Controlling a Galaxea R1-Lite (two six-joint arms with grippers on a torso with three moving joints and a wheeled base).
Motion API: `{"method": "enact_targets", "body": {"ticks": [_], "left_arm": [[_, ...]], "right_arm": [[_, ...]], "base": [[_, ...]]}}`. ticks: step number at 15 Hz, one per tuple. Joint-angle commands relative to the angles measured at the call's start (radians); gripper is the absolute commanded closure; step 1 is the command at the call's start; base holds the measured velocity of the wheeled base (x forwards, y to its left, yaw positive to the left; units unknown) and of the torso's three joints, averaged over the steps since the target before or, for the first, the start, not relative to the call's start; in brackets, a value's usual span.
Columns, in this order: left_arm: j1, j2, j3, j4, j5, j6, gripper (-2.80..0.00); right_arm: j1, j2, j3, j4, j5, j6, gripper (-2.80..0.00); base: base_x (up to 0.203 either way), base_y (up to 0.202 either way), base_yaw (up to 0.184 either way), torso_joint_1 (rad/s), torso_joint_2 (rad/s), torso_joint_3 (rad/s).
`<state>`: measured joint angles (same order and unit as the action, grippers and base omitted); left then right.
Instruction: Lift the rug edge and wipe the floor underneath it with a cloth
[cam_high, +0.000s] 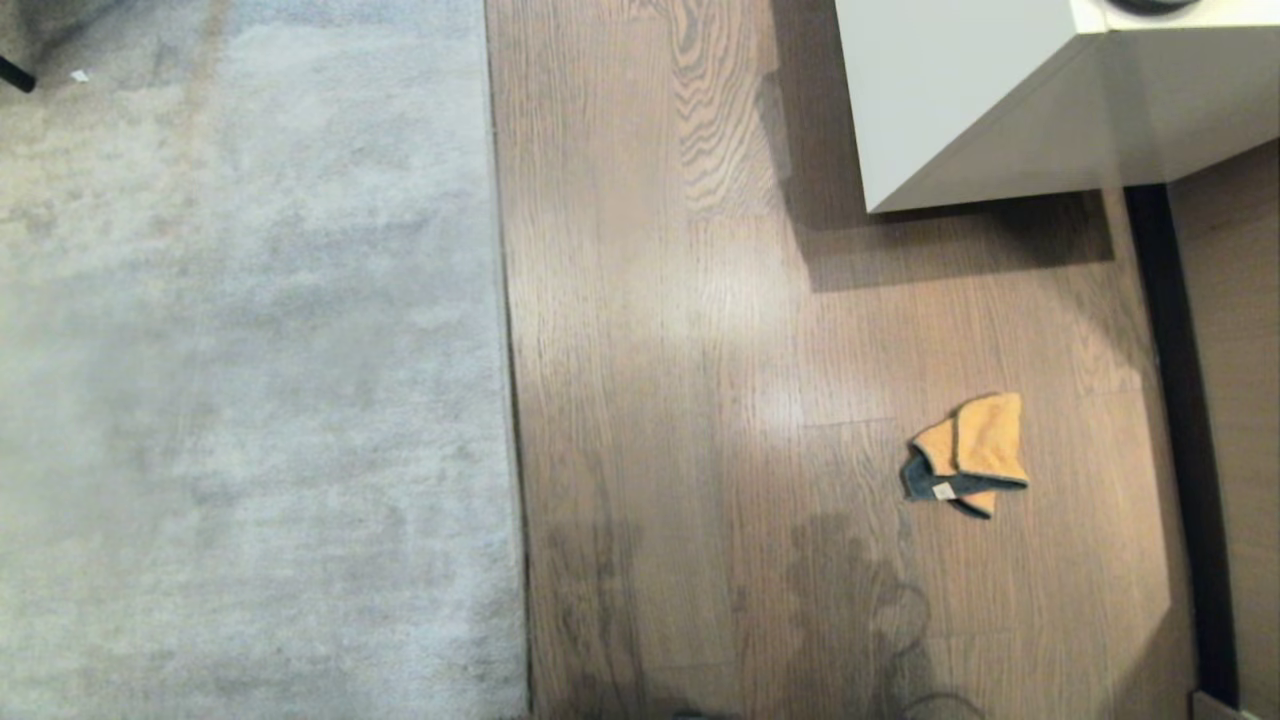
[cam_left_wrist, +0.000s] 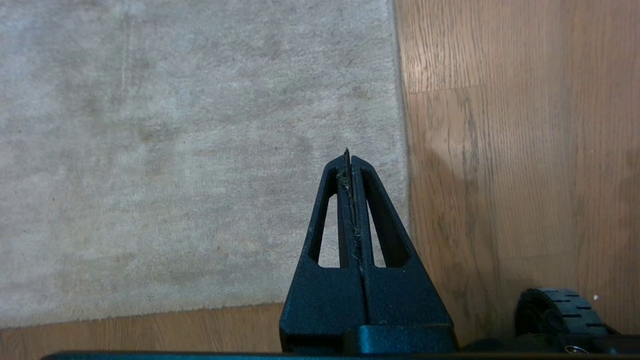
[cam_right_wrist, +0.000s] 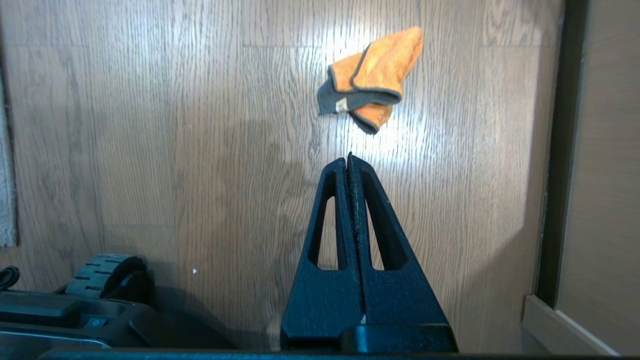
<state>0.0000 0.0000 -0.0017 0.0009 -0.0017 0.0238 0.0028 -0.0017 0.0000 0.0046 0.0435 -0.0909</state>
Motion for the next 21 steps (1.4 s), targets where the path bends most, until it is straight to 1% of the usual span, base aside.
{"method": "enact_targets", "body": {"ticks": [1,21], "left_arm": [[0.000,0.000,0.000,0.001,0.000,0.001,0.00],[0.000,0.000,0.000,0.001,0.002,0.001,0.00]], "right_arm": [[0.000,0.002,0.000,0.000,-0.001,-0.001,0.00],[0.000,0.002,0.000,0.000,0.000,-0.001,0.00]], "base": [[0.000,0.000,0.000,0.004,0.01,0.207],[0.000,0.000,0.000,0.000,0.00,0.202]]}}
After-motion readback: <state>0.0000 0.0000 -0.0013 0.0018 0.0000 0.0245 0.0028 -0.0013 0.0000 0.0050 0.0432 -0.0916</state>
